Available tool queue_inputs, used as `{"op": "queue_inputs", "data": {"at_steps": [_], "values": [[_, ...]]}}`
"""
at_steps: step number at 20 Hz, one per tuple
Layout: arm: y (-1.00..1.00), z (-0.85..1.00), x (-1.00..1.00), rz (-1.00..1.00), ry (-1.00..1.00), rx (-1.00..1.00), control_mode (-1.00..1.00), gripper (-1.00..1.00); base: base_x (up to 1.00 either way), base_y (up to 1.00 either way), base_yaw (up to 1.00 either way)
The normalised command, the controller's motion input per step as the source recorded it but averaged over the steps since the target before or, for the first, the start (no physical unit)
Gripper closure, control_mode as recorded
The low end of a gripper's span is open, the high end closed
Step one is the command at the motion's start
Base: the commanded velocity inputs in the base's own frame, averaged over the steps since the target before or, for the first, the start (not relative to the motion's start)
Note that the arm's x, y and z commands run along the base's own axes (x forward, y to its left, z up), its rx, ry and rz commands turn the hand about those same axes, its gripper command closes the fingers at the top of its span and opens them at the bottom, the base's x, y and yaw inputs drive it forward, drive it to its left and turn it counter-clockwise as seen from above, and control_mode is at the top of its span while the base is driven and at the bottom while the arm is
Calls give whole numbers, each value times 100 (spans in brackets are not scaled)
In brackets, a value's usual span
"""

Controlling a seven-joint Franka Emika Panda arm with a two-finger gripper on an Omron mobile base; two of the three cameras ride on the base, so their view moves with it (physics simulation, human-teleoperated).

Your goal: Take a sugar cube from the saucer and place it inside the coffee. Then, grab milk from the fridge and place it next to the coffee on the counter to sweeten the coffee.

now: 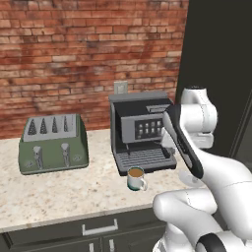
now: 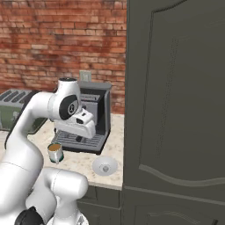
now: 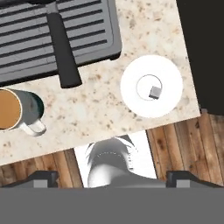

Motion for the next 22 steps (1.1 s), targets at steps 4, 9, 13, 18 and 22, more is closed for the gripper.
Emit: {"op": "queue_inputs", "data": {"at_steps": [4, 9, 13, 18, 22], "values": [[-39, -58, 7, -26, 10, 0, -100, -100, 0, 0, 0], [-34, -49, 0, -15, 2, -1, -100, -100, 0, 0, 0], [-14, -59, 5, -10, 1, -2, -100, -100, 0, 0, 0], [-21, -57, 9, -8, 0, -3, -100, -100, 0, 0, 0], [-19, -37, 21, -3, -1, -8, -100, -100, 0, 0, 0]]}}
